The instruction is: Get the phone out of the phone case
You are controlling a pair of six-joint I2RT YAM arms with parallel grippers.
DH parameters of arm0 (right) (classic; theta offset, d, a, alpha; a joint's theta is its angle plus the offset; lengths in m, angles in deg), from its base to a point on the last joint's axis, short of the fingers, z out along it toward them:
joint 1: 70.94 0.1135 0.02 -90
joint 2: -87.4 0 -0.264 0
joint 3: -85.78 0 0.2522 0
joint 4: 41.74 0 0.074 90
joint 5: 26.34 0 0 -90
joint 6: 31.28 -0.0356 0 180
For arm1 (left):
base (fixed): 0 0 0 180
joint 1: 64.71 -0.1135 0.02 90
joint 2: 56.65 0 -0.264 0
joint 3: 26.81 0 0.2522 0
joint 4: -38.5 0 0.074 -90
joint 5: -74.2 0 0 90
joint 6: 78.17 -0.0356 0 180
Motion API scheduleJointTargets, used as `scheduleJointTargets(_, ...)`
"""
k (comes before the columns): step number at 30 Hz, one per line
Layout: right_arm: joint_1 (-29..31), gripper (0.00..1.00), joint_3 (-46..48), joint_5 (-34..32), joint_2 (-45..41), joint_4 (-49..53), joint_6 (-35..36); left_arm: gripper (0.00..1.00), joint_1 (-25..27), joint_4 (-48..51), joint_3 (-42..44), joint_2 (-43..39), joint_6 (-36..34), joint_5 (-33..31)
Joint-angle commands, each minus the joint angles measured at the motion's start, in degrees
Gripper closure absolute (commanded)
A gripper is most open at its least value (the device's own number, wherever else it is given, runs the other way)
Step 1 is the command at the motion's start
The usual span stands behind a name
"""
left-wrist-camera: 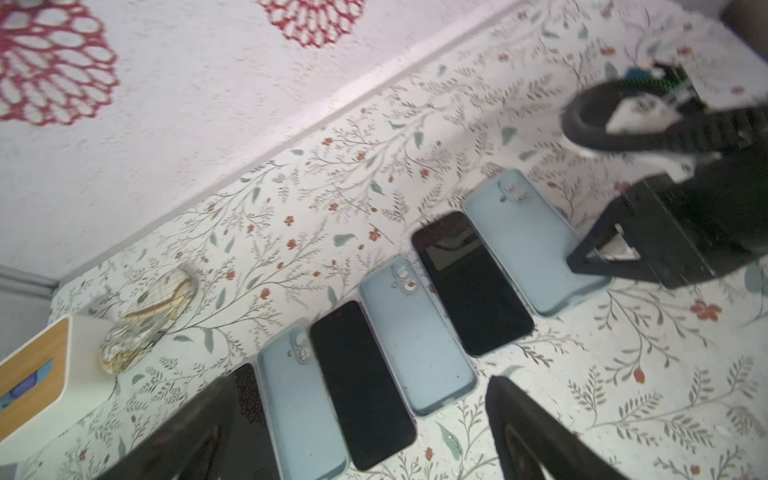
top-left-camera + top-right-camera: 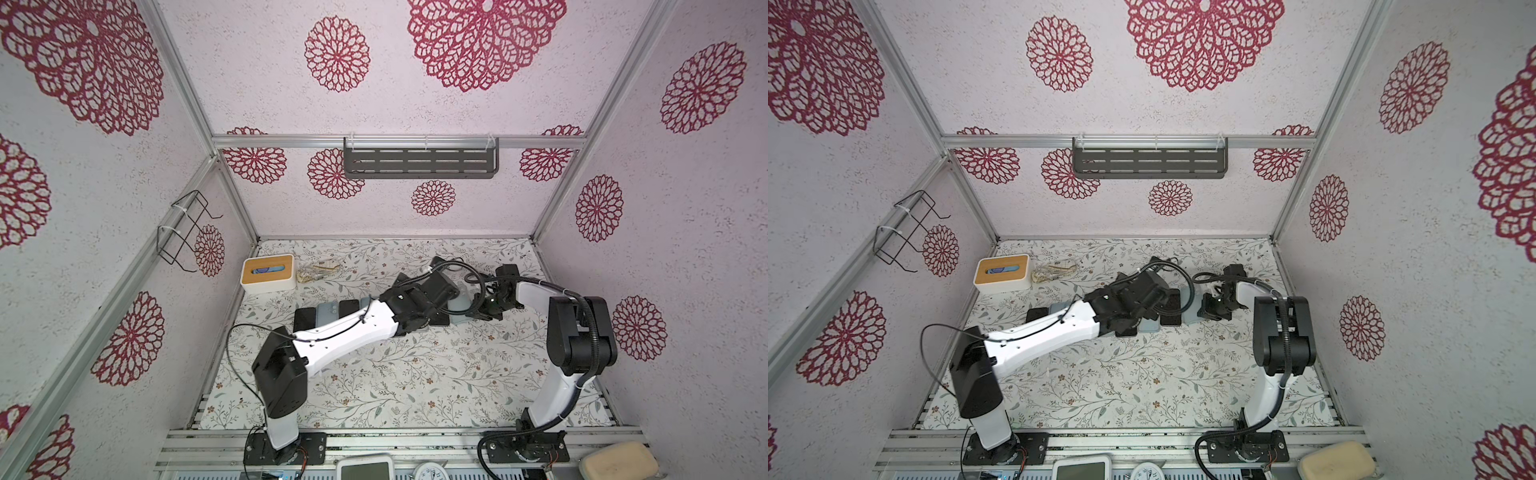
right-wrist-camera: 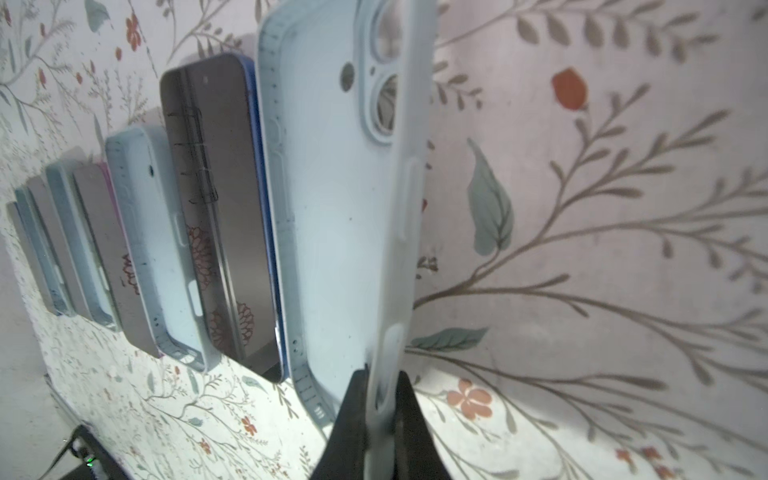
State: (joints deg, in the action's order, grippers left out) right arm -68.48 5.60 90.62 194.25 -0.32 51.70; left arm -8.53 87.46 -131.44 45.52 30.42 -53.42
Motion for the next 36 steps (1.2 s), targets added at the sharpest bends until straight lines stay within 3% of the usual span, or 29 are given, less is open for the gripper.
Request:
scheduleJointTargets(1, 0.35, 0.64, -0.36, -1.30, -0.06, 0.72, 1.67, 0.03, -2.54, -1.78, 6.33, -3.15, 5.29, 0.33)
scheduleJointTargets(5, 0.27, 0.24, 1.02, -4.64, -4.01, -1.57, 1.17, 0.03, -6.65, -2.15, 12.83, -10.87, 8.72, -0.50)
scheduleJointTargets(7, 0.18, 0.13, 3.22, -7.45, -8.32, -4.99, 0.17, 0.03, -9.33, -2.32, 16.49, -15.89, 10.37, -0.78)
scheduleJointTargets(8, 0.18, 0.02, 4.33, -11.00, -10.67, -6.36, -0.54, 0.03, -10.86, -2.86, 18.38, -18.46, 10.57, -0.81)
scheduleJointTargets(12, 0.13, 0.01, 12.75, -27.65, -25.61, -15.89, -3.99, 0.03, -18.80, -6.62, 28.16, -32.12, 8.90, -3.26)
scheduleJointTargets(15, 0.14, 0.01, 27.77, -38.01, -41.11, -33.28, -5.44, 0.03, -30.33, -14.52, 38.01, -43.53, 4.36, -2.72)
scheduleJointTargets(19, 0.18, 0.01, 49.20, -43.50, -51.02, -63.87, -0.51, 0.03, -48.51, -33.39, 54.18, -55.09, -3.09, 5.58)
scheduleJointTargets(21, 0.18, 0.01, 55.72, -43.90, -49.42, -76.08, 1.53, 0.03, -52.16, -47.25, 64.09, -56.85, -6.70, 6.57)
scheduleJointTargets(23, 0.18, 0.01, 59.64, -43.47, -43.34, -86.81, 2.60, 0.03, -54.23, -59.95, 71.44, -55.69, -9.02, 10.40)
scheduleJointTargets(26, 1.55, 0.01, 62.31, -43.91, -30.07, -105.32, 6.36, 0.03, -57.55, -78.45, 78.14, -46.22, -12.13, 14.15)
scheduleJointTargets(29, 2.43, 0.01, 59.02, -42.57, -16.03, -114.64, 9.35, 0.03, -63.33, -99.09, 80.80, -26.33, -10.07, 23.28)
scheduleJointTargets(30, 3.21, 0.01, 58.03, -44.85, -17.13, -111.00, 9.33, 0.03, -64.04, -109.29, 81.30, -18.54, -10.22, 27.37)
scheduleJointTargets(31, 1.85, 0.01, 55.30, -44.68, -20.14, -100.36, 6.46, 0.03, -64.16, -114.98, 80.26, -12.03, -11.70, 30.59)
scheduleJointTargets(32, 0.41, 0.01, 52.73, -47.17, -18.23, -98.81, 4.25, 0.03, -63.97, -114.10, 77.71, -8.69, -12.27, 31.81)
scheduleJointTargets(33, 0.07, 0.01, 52.41, -47.43, -18.88, -97.02, 3.61, 0.03, -63.52, -106.00, 74.38, -10.00, -12.61, 30.81)
scheduleJointTargets(34, 0.00, 0.01, 52.81, -47.17, -19.00, -98.01, 3.44, 0.03, -63.77, -86.90, 69.29, -15.06, -11.05, 29.72)
scheduleJointTargets(35, 0.12, 0.01, 53.53, -47.80, -18.38, -100.42, 4.05, 0.03, -64.13, -78.66, 65.34, -16.14, -9.56, 27.59)
scheduleJointTargets(36, 0.54, 0.01, 53.40, -49.24, -19.33, -98.91, 3.65, 0.03, -65.06, -79.88, 64.34, -14.37, -8.88, 27.82)
